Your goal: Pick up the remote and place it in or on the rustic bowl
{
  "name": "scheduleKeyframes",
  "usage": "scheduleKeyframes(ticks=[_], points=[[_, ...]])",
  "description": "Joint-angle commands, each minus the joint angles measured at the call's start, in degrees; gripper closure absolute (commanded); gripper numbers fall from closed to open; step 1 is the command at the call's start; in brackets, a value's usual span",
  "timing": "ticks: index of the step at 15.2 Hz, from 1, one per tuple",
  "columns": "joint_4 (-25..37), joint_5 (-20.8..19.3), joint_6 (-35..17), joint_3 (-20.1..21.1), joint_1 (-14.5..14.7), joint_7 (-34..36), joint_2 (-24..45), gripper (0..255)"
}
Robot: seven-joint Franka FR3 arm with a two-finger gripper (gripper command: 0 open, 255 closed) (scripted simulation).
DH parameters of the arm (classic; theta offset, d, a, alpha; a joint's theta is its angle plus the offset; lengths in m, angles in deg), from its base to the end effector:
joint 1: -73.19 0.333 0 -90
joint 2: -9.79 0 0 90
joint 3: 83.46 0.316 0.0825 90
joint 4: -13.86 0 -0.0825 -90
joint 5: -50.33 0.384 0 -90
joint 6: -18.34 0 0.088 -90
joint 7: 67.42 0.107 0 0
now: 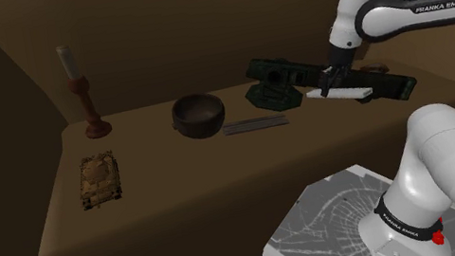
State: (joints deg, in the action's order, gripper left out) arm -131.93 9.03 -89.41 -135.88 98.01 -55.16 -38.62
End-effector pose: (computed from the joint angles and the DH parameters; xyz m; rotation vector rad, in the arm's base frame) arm 0.3153 -0.2240 0.4242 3.0687 -0.3854 0.0262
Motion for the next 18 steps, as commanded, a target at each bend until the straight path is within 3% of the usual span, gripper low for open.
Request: scheduleKeyframes(ticks=[1, 13, 18], points=[[1.2, 0.8, 1.6, 1.2, 0.0, -0.2, -0.4, 255], [8.2, 4.9, 9.9, 6.4, 0.4, -1.6, -1.2, 255], [9.7, 8.8, 6.9, 7.9, 6.0, 3.9, 4.6, 255]])
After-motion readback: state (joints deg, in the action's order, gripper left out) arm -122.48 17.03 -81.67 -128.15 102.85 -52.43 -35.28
